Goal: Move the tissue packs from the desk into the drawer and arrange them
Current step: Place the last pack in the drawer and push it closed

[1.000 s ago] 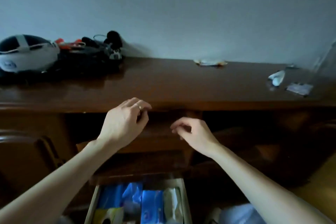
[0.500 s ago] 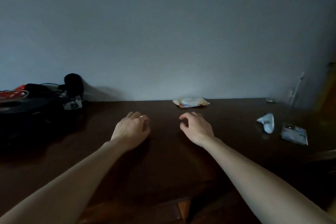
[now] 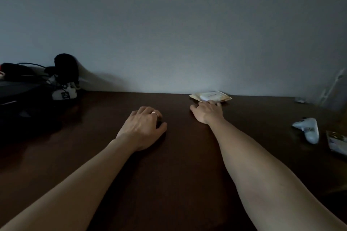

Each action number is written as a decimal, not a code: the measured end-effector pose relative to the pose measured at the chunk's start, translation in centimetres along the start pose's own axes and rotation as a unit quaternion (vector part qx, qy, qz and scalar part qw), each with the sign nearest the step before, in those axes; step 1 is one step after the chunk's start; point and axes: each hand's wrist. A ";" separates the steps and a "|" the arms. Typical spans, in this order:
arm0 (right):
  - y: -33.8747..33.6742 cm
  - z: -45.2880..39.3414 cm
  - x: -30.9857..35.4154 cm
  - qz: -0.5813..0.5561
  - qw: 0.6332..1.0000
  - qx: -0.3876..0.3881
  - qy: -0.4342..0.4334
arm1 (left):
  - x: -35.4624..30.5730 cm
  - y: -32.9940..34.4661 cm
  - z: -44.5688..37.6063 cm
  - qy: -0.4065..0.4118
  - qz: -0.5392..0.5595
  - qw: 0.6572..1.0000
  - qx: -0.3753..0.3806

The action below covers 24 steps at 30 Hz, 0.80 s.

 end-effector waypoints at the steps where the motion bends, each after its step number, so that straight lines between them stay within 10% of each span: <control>1: -0.1 0.6 -0.1 -0.015 1.000 -0.001 0.004 | -0.1 -0.1 0.0 -0.003 0.004 1.000 -0.006; 6: -1.5 6.9 -0.1 -0.175 0.978 0.003 -0.115 | -0.3 -0.6 0.4 -0.014 0.018 0.998 -0.056; 12: -4.3 15.2 -0.5 -0.485 0.851 -0.131 -0.150 | -1.3 -1.7 1.4 0.051 0.004 0.999 0.002; 18: -4.7 17.9 -4.0 -0.374 0.919 -0.019 -0.119 | -4.4 -3.9 4.2 0.013 0.004 0.999 0.035; 24: -5.8 25.3 -5.5 -0.515 0.851 0.034 -0.101 | -9.9 -7.5 9.3 -0.088 0.382 0.909 -0.140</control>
Point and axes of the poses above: each hand's wrist, its own z-axis away from the middle knuckle, its own y-axis out of the palm, x = y × z, and after that the axes turned 8 degrees about y, right-handed
